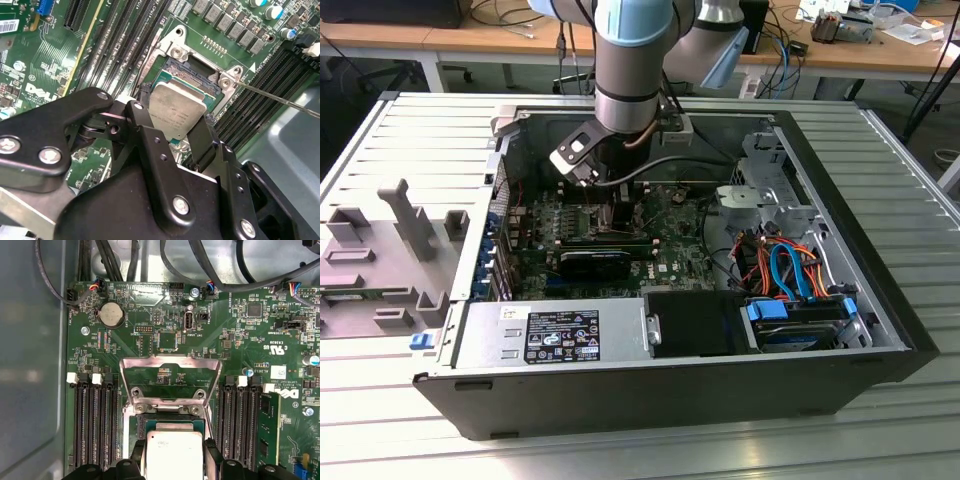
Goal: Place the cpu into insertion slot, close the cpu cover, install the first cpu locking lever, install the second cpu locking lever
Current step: 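Place the cpu into insertion slot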
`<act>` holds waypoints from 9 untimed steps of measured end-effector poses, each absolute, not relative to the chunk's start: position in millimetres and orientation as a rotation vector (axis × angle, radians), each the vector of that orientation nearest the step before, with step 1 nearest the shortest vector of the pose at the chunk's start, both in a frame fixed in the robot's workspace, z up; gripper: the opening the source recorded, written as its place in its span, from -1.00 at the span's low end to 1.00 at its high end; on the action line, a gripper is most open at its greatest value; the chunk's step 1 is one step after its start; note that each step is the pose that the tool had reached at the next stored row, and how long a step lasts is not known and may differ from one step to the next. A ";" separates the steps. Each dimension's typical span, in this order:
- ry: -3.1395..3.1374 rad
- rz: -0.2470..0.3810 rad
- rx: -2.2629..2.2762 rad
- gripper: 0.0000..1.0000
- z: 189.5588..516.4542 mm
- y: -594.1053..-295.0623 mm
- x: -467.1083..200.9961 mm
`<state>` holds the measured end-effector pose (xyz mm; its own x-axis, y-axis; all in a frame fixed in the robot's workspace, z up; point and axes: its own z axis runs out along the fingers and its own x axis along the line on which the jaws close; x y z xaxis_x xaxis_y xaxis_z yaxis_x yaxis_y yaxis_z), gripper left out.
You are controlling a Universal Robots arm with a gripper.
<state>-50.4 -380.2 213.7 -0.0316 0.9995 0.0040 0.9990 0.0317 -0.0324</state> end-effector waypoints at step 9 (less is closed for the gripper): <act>-2.238 0.032 -2.168 0.09 212.7 -374.9 -52.5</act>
